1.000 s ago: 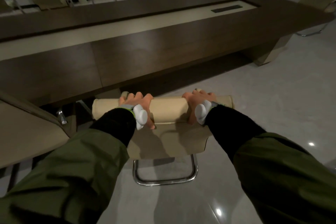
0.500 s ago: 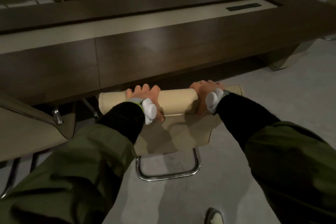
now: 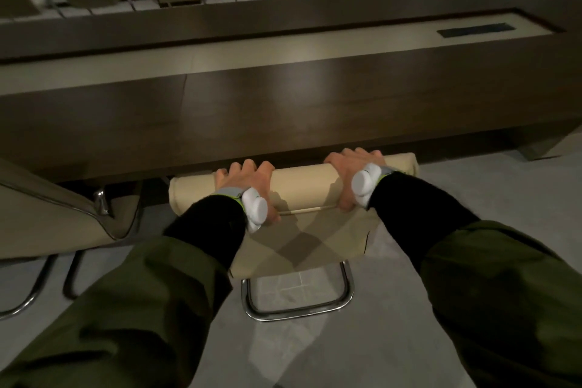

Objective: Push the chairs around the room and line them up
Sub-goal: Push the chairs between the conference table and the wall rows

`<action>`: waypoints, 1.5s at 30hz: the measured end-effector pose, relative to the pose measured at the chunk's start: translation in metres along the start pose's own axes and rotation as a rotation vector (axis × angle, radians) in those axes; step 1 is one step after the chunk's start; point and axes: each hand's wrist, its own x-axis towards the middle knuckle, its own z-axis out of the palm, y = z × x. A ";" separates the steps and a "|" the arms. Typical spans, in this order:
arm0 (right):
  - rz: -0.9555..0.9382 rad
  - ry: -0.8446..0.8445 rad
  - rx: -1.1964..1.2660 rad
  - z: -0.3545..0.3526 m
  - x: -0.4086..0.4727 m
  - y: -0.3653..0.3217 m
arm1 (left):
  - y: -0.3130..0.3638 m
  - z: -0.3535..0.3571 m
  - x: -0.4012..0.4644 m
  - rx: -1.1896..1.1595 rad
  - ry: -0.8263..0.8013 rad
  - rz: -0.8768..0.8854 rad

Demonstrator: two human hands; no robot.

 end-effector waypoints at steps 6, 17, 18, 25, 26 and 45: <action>-0.036 -0.022 -0.050 -0.007 0.033 0.042 | 0.028 -0.007 0.026 -0.039 0.005 -0.061; -0.039 0.064 -0.052 -0.023 0.093 0.070 | 0.021 -0.022 0.095 -0.018 0.021 -0.078; -0.038 0.061 -0.043 -0.025 0.100 0.069 | 0.016 -0.024 0.102 -0.016 0.021 -0.077; -0.049 0.062 -0.021 -0.038 0.155 0.048 | -0.033 -0.037 0.146 0.029 0.063 -0.049; -0.048 0.058 -0.014 -0.041 0.163 0.045 | -0.038 -0.039 0.152 0.033 0.057 -0.051; -0.005 0.048 -0.039 -0.074 0.244 0.057 | -0.062 -0.066 0.246 0.035 -0.014 -0.054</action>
